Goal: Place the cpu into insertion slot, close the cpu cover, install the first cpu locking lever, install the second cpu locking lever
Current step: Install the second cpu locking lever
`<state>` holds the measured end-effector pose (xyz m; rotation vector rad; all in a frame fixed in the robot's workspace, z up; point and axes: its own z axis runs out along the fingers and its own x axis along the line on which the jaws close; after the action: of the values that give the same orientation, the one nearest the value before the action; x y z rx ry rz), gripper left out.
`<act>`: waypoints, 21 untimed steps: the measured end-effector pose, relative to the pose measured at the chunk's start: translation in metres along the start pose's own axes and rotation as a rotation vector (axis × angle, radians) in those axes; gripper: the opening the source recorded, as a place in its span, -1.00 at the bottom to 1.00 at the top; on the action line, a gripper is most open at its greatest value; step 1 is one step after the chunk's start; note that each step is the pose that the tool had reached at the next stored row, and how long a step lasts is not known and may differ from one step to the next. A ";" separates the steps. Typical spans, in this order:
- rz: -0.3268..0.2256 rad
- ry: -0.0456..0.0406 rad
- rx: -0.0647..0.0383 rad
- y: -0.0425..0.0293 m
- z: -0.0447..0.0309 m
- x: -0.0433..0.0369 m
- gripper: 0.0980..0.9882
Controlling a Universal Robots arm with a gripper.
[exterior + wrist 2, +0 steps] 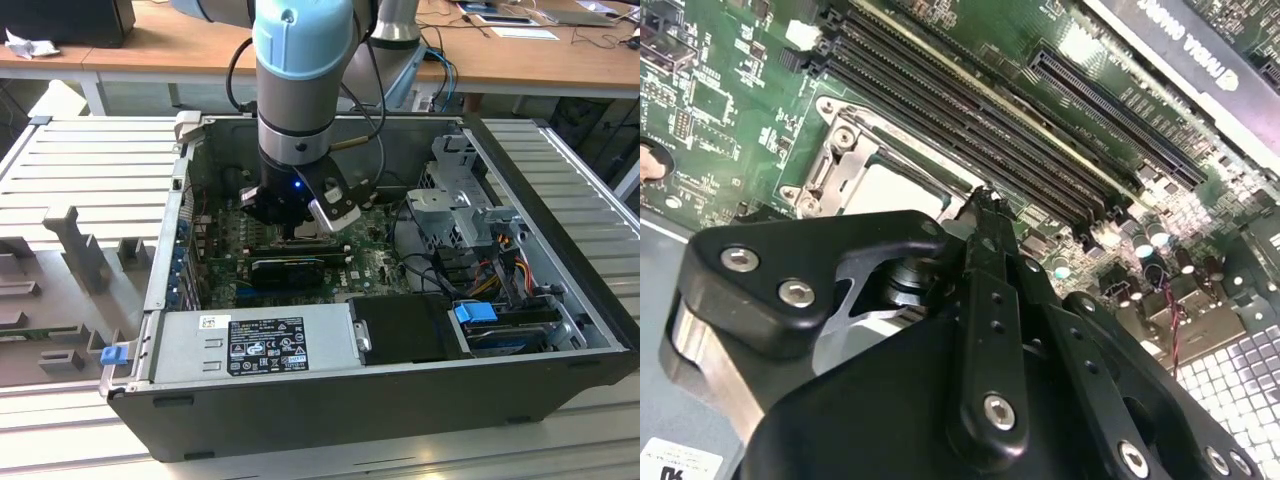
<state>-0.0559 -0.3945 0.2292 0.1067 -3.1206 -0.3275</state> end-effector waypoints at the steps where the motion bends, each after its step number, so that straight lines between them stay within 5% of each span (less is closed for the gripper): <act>1: 0.000 0.0000 0.000 -0.0002 0.0000 0.0000 -0.98; 9: 0.000 -0.0002 -0.002 -0.0031 0.0000 0.0003 -0.98; 13: 0.000 -0.0009 -0.013 -0.0041 0.0009 0.0029 -0.98; 21: -0.001 -0.0015 -0.024 -0.0070 0.0152 0.0075 -0.98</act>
<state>-0.0630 -0.3986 0.2128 0.1086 -3.1170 -0.3658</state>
